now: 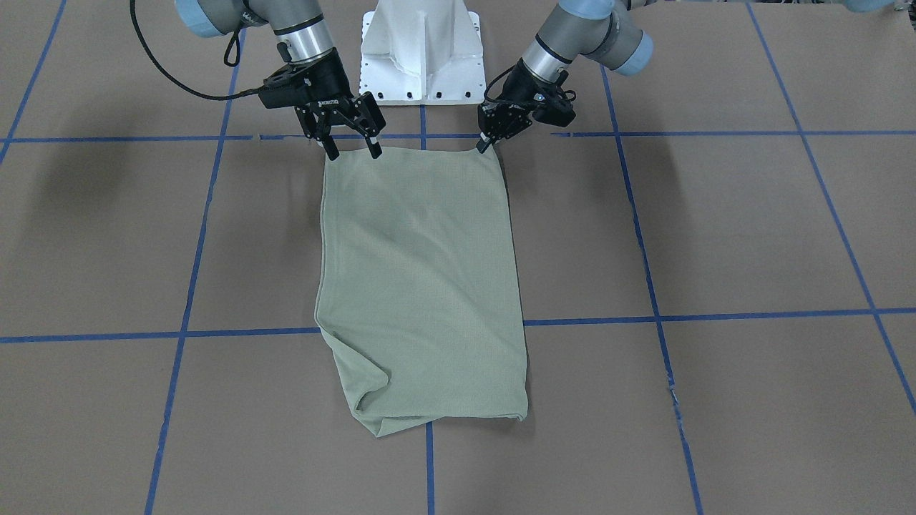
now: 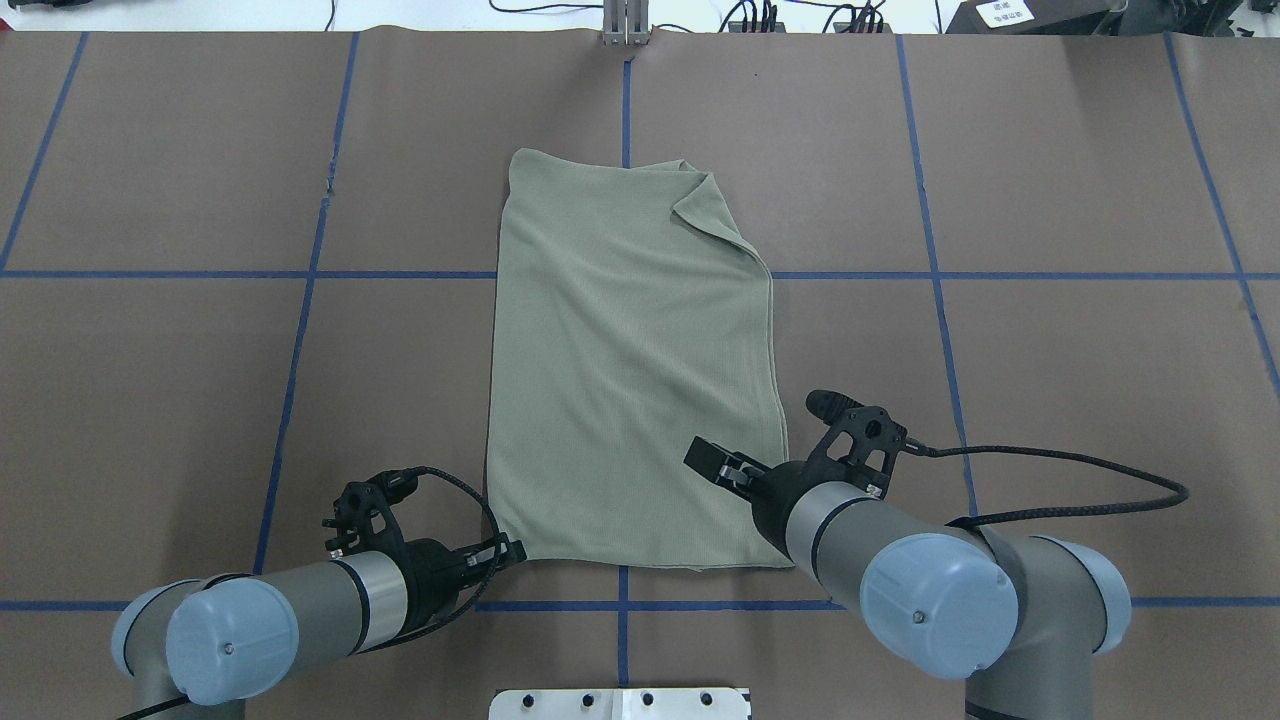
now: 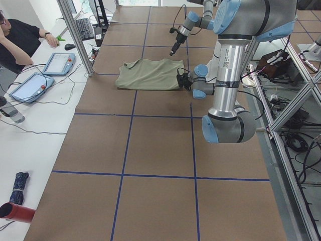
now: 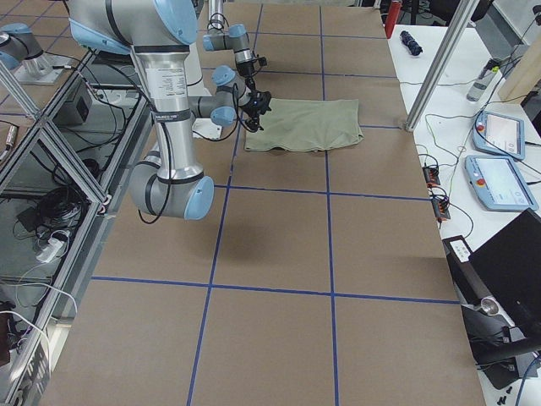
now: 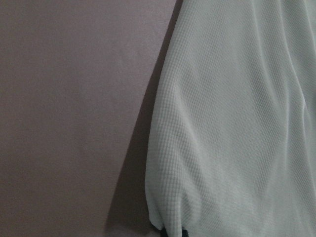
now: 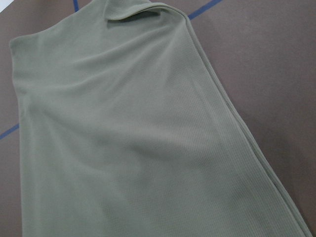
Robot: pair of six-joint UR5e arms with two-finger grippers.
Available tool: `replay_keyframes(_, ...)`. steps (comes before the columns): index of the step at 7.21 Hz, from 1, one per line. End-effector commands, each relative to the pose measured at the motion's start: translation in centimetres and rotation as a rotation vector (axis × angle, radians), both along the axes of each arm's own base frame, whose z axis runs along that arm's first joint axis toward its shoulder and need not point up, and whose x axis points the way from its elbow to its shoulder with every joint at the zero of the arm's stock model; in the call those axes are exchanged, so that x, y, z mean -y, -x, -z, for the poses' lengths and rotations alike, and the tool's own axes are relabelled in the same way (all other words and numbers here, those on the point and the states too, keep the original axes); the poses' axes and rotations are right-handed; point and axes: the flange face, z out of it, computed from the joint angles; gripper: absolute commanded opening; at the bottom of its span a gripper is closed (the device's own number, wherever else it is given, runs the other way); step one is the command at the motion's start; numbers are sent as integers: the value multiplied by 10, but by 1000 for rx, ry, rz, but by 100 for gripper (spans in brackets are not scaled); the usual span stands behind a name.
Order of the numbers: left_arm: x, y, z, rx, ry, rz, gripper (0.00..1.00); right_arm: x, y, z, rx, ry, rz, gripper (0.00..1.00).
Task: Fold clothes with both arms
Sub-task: 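Grasp the near shirt edge with both grippers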
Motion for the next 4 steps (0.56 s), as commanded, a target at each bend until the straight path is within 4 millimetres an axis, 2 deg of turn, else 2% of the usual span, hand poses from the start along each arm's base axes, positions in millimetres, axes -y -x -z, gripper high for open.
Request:
replay_keyframes(1,0,1,2,-5,-1,0,0,-31,29,-12,-63,88,3,99)
replay_keyframes(2,0,1,2,-5,0,0,0,-39,48,-21,-81,104,-8,99)
replay_keyframes(4,0,2,3,-7,-1,0,0,-43,61,-28,-100,105,-10,98)
